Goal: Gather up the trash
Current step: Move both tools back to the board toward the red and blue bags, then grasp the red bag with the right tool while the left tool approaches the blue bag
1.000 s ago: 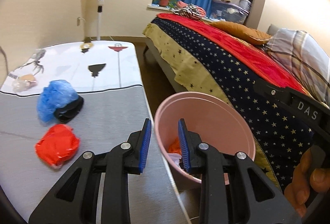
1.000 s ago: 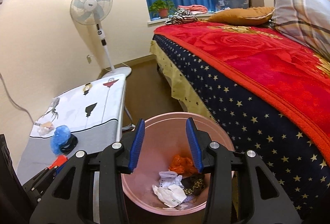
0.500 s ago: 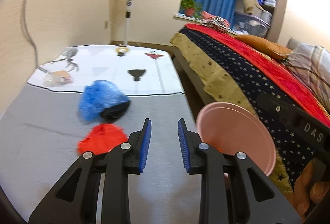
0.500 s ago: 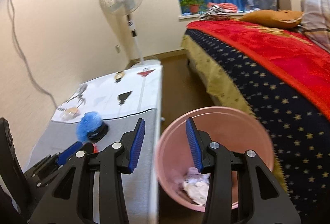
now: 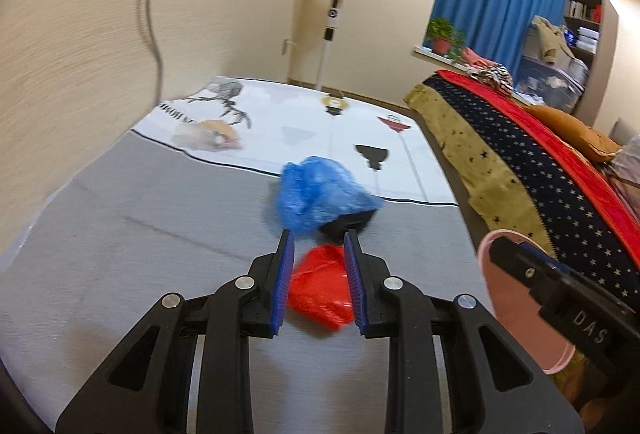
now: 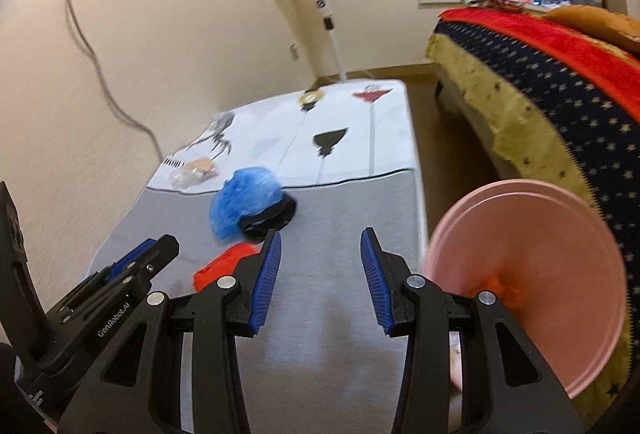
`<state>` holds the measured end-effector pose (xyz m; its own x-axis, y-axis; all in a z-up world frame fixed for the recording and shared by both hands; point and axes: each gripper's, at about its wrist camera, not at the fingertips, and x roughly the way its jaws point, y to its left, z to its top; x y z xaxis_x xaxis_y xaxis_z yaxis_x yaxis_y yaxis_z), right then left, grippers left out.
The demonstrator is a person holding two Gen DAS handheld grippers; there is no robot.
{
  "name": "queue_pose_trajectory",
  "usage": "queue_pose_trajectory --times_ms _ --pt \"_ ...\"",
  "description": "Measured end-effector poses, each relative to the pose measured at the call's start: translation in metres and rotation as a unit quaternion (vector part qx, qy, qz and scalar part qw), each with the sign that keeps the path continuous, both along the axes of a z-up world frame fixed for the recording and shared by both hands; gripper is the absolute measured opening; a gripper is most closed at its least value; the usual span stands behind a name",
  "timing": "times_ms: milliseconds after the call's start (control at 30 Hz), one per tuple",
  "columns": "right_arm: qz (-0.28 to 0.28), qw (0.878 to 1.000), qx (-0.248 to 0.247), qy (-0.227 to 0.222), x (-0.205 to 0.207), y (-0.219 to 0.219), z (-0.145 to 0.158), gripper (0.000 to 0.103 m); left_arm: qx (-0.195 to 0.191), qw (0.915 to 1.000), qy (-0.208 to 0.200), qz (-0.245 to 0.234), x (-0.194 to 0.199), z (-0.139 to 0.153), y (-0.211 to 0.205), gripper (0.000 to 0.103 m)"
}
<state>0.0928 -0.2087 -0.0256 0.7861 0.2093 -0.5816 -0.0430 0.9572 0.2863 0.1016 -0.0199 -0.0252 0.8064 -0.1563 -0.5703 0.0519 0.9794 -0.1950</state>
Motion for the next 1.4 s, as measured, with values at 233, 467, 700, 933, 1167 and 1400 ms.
queue_pose_trajectory --times_ms 233,467,700,933,1167,1400 --pt "0.049 0.998 0.014 0.029 0.022 0.029 -0.018 0.058 0.002 0.9993 -0.002 0.037 0.005 -0.004 0.024 0.026" --pt "0.083 0.994 0.024 0.067 0.044 0.052 -0.038 0.065 -0.002 0.9982 0.002 0.060 0.008 -0.007 0.041 0.026" --pt "0.115 0.987 0.034 0.107 0.056 0.068 -0.057 0.064 -0.006 0.9975 0.004 0.070 0.010 -0.008 0.048 0.026" --pt "0.130 0.985 0.045 0.102 0.051 0.066 -0.053 0.039 -0.011 0.9976 0.002 0.068 0.010 -0.008 0.048 0.026" --pt "0.110 0.991 0.030 0.077 0.039 0.051 -0.037 0.037 -0.015 0.9979 0.003 0.063 0.009 -0.008 0.045 0.026" --pt "0.043 0.997 0.029 0.057 0.032 0.013 -0.027 0.037 -0.026 0.9980 0.012 0.057 0.018 -0.014 0.036 0.026"
